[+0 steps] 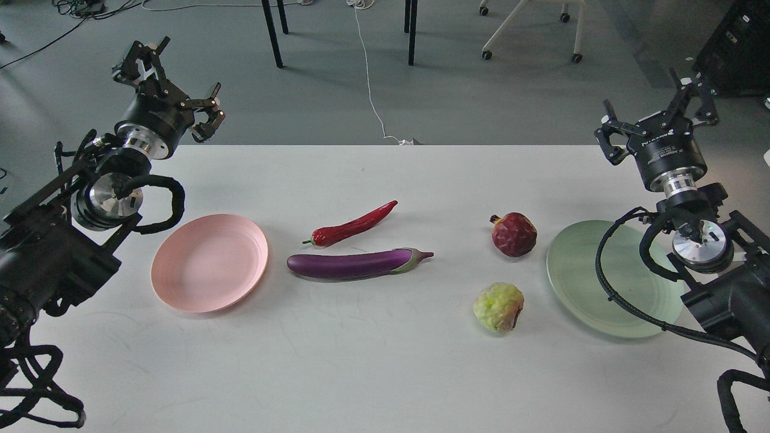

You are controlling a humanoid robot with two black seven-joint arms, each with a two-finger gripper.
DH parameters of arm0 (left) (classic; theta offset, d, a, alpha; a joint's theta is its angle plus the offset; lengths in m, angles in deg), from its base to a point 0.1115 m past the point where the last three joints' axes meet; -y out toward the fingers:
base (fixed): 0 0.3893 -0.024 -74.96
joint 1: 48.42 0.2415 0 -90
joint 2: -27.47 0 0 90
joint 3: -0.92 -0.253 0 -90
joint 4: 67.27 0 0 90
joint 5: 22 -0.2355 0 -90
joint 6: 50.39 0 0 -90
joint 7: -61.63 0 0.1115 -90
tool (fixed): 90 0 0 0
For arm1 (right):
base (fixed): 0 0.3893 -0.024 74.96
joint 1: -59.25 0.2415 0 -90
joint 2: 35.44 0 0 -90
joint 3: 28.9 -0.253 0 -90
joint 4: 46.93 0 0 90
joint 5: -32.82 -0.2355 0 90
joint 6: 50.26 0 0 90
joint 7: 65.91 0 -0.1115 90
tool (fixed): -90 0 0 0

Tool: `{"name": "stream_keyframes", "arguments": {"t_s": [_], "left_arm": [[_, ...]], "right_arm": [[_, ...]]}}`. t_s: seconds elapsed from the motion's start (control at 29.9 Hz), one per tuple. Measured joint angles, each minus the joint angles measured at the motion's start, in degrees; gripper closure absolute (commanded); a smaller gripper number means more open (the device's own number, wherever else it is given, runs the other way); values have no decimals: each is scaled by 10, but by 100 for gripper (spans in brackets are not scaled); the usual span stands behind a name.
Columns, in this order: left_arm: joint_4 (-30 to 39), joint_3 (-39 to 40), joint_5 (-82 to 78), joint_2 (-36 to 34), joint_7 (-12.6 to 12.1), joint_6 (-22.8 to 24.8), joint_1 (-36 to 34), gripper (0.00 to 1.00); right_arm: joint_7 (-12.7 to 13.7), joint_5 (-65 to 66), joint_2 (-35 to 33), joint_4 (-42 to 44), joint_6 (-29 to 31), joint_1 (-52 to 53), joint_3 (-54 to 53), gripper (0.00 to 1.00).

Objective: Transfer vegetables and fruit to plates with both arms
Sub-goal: 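Reach the right gripper to the dark red pomegranate and grasp it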

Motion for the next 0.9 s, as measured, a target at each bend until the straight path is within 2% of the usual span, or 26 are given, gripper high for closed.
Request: {"name": "stream_keyframes", "arguments": {"t_s": [0.1,0.2,0.3,0.43,0.64,0.9], "left_arm": [[0,1,1,0,4,1,0,2],[0,1,4,0,18,4,1,2],[0,2,5,-2,27,16,2,2],[1,2,5,-6,28,25,2,2],[1,2,6,-8,29,26,3,2],[2,2,6,-16,26,27,8,2]], "right_arm": [[0,0,0,2,0,10,11,1],[-2,1,-10,4,0,35,41,1],[-3,2,-45,4,0,84,104,1],[-3,6,-91,0,0,182,267,1],[3,32,-97,-13,0,338,542,1],[7,250,-86,-89,0,473,758,1]]}}
